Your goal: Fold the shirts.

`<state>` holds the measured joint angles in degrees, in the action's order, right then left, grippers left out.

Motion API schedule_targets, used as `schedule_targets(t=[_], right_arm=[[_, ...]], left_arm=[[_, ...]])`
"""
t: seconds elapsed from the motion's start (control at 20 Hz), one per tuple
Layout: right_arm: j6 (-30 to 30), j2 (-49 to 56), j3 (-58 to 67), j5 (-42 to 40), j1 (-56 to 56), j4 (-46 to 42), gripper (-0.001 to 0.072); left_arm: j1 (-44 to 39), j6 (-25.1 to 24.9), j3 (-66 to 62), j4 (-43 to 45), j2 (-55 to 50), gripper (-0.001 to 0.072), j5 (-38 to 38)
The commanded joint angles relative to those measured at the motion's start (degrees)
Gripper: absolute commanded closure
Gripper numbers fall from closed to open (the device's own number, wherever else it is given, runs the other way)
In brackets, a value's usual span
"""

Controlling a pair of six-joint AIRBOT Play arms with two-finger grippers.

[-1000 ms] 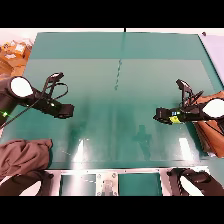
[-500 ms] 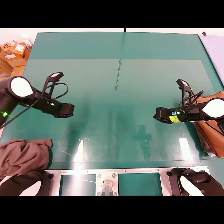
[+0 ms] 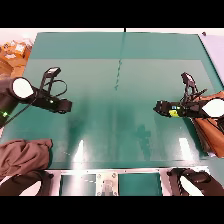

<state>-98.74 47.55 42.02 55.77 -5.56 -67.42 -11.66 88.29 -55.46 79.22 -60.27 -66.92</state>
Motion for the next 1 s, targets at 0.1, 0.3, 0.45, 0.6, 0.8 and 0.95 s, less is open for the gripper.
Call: schedule_targets(t=[0.1, 0.3, 0.45, 0.6, 0.8, 0.95], right_arm=[[0.0, 0.1, 0.0, -3.4, 0.0, 0.5, 0.0375], [0.0, 0.1, 0.0, -3.5, 0.0, -0.2, 0.0378], [0.3, 0.1, 0.0, -3.5, 0.0, -0.6, 0.0378], [0.3, 0.1, 0.0, -3.6, 0.0, -0.6, 0.0379], [0.5, 0.1, 0.0, -4.7, 0.0, -0.7, 0.0380], [0.5, 0.1, 0.0, -4.8, 0.0, -0.8, 0.0521]], left_arm=[[0.1, 15.1, 1.7, 37.8, 0.0, -0.0005, -13.7], [4.3, 16.5, 11.7, 39.0, 0.0, -0.0004, -21.6], [12.1, 16.6, 19.7, 36.8, 0.0, -0.0004, -22.0], [18.9, 16.5, 22.9, 30.8, 0.0, -0.0004, -18.1], [26.0, 15.9, 26.7, 23.4, 0.0, 0.0018, -8.9], [27.5, 11.1, 27.7, 23.3, 0.0, 0.0609, -8.4]])
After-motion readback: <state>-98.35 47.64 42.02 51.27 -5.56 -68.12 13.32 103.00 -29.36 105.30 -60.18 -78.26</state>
